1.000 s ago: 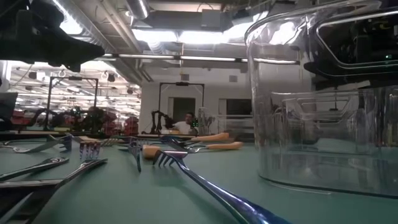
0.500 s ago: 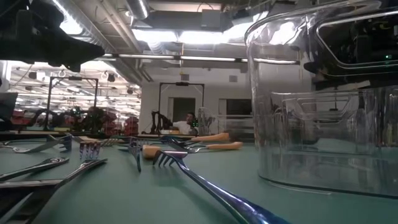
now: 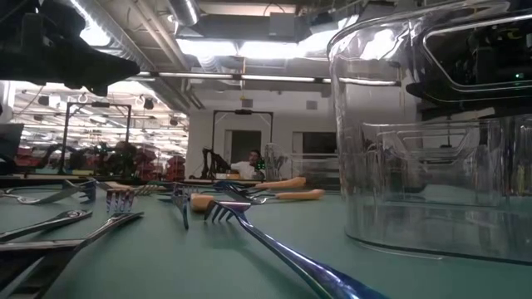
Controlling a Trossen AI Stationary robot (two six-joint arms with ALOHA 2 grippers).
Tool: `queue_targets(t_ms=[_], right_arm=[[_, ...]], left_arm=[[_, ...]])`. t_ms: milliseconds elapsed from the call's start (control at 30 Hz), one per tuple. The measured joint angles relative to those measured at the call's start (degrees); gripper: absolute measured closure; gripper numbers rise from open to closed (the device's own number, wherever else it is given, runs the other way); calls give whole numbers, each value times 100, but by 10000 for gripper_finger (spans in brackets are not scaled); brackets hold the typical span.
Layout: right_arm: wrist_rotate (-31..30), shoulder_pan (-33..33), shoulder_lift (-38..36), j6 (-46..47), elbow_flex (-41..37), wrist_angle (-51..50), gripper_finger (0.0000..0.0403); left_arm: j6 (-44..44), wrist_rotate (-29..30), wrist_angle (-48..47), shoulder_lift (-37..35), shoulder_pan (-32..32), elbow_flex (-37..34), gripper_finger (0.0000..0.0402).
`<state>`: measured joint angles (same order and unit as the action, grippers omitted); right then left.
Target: Sort silverware by color (type)
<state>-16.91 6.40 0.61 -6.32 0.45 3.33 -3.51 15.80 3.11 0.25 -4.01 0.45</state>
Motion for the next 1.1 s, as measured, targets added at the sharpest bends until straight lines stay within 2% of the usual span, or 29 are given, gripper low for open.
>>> queue_targets(t_ms=[833, 967, 1100], right_arm=[[0, 0, -1, 3, 0, 15, 397], [-10, 2, 1, 108, -4, 100, 369], [-118, 1, -1, 225, -4, 305, 304]], left_arm=[[0, 1, -2, 0, -2, 0, 348], [-2, 1, -1, 0, -1, 0, 348], [-4, 14, 0, 0, -2, 0, 348]])
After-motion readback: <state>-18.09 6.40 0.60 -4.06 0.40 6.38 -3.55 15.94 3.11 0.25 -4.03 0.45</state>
